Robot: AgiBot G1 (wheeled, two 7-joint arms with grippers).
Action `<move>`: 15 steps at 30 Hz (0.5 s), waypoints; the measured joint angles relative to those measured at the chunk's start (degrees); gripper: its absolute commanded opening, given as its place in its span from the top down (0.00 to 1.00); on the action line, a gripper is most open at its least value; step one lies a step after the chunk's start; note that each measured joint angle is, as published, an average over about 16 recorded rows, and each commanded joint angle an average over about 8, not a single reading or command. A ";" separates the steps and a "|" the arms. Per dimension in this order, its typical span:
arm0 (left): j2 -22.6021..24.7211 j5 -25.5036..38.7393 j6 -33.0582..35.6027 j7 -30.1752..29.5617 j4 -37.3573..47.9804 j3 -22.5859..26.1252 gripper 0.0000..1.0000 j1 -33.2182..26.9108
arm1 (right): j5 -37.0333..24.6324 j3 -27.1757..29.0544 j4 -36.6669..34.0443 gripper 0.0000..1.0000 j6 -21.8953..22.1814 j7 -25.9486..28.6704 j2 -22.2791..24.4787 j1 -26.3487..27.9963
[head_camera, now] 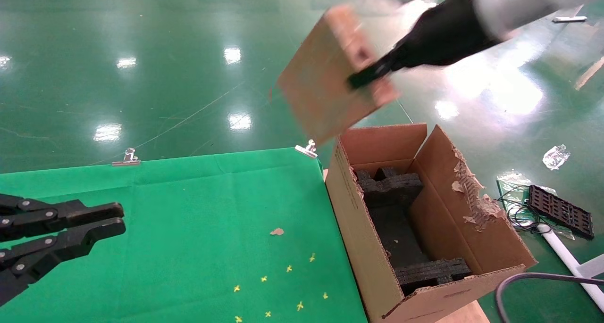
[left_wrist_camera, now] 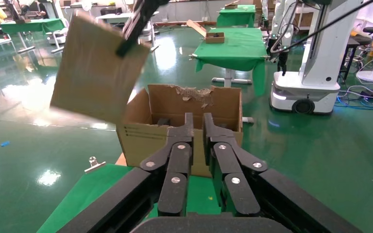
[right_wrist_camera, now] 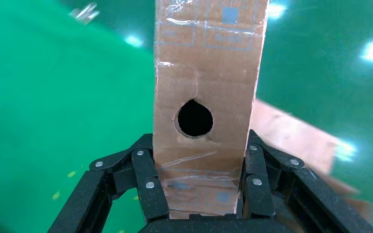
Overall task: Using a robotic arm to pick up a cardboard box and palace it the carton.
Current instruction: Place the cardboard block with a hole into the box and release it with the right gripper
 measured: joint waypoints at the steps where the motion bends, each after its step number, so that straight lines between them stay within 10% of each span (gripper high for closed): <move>1: 0.00 0.00 0.00 0.00 0.00 0.00 1.00 0.00 | -0.35 0.08 -0.96 1.00 0.09 -0.40 0.51 0.58; 9: -0.01 -0.02 -0.01 0.02 0.00 0.03 0.96 -0.01 | -4.25 -1.42 -7.66 1.00 -1.87 -1.54 3.64 2.95; 15: -0.02 -0.04 -0.02 0.03 0.00 0.05 0.22 -0.01 | -6.34 -3.44 -10.88 1.00 -5.02 -0.84 5.20 1.99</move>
